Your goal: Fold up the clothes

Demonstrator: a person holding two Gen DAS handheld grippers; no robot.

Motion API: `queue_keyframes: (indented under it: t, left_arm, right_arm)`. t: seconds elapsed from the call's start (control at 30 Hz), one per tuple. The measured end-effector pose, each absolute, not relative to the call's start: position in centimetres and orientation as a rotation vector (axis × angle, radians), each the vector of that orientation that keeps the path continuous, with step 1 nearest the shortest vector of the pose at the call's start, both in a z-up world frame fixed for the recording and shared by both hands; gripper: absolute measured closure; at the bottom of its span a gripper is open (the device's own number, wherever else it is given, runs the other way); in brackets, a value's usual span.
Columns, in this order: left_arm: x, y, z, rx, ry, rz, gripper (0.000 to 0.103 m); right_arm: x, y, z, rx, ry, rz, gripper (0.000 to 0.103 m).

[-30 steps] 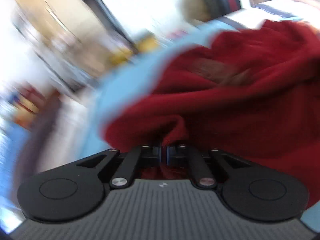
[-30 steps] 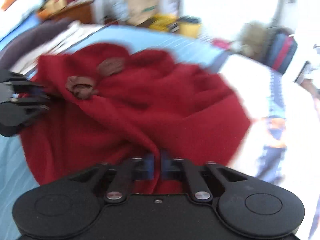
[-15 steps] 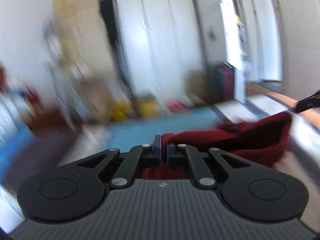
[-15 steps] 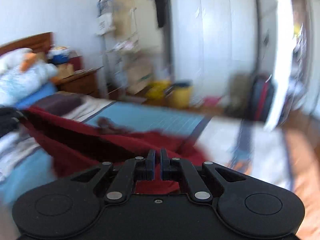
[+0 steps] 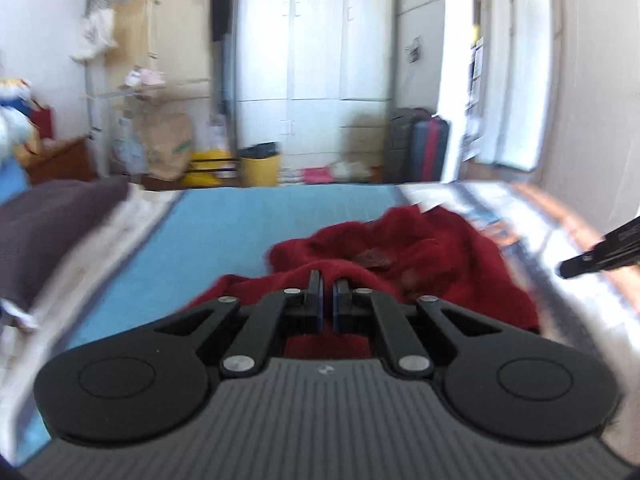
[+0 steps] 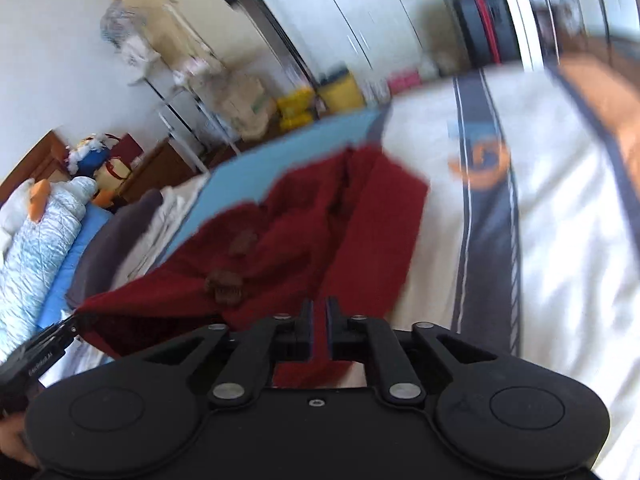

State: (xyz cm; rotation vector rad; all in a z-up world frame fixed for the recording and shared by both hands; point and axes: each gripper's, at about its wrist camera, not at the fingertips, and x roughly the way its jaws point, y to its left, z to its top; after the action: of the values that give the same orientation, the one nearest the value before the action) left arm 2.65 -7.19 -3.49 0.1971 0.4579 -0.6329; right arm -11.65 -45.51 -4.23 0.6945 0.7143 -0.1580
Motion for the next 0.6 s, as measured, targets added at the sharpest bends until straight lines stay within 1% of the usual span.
queue_keyframes:
  t: [0.03,0.07,0.13,0.23,0.3,0.37,0.4,0.43,0.47,0.5,0.53,0.6]
  left_arm:
    - [2.6,-7.5,-3.7,0.234,0.459,-0.607,0.099]
    - [2.4,-7.7,-3.8,0.261,0.460,-0.597,0.099]
    - [2.2,-7.7,-3.8,0.256,0.456,-0.615,0.099]
    - [1.9,-8.1,-3.6,0.270,0.432,-0.631,0.099]
    - [1.8,-8.5,-3.9,0.309,0.420,-0.621,0.099]
    - [1.9,-8.4,-4.3,0.327,0.426,-0.609,0.099]
    - [2.0,-8.1,-4.4,0.322,0.425,-0.600,0.099]
    - [2.0,-7.8,-4.5,0.317,0.423,-0.592,0.100]
    - [1.9,-7.3,-4.2,0.303,0.402,-0.584,0.100]
    - [1.6,-6.7,-3.6,0.288,0.371,-0.571,0.100]
    - [1.2,-6.3,-3.0,0.289,0.349,-0.554,0.100]
    - [0.4,-6.3,-2.7,0.320,0.354,-0.557,0.100]
  right_arm:
    - [-11.3,-45.7,-5.1,0.749,0.739,-0.156,0.055]
    - [-11.0,-45.9,-6.0,0.808,0.755,-0.152,0.038]
    - [-9.6,-46.7,-7.5,0.908,0.781,-0.102,0.033]
    - [-6.3,-48.7,-9.3,0.982,0.842,-0.115,0.033]
    - [-4.7,-49.4,-10.6,0.982,0.881,-0.162,0.033]
    - [-2.7,-49.2,-12.0,0.901,0.951,-0.193,0.034]
    - [-2.1,-48.9,-12.4,0.850,0.953,-0.204,0.034]
    - [-1.7,-48.3,-12.3,0.790,0.938,-0.223,0.046]
    - [-1.5,-47.5,-11.6,0.696,0.934,-0.248,0.089]
    - [-1.3,-46.7,-10.5,0.589,0.927,-0.253,0.091]
    - [-1.7,-45.9,-9.2,0.517,0.897,-0.242,0.092]
    - [-3.3,-44.4,-6.3,0.453,0.820,-0.213,0.092]
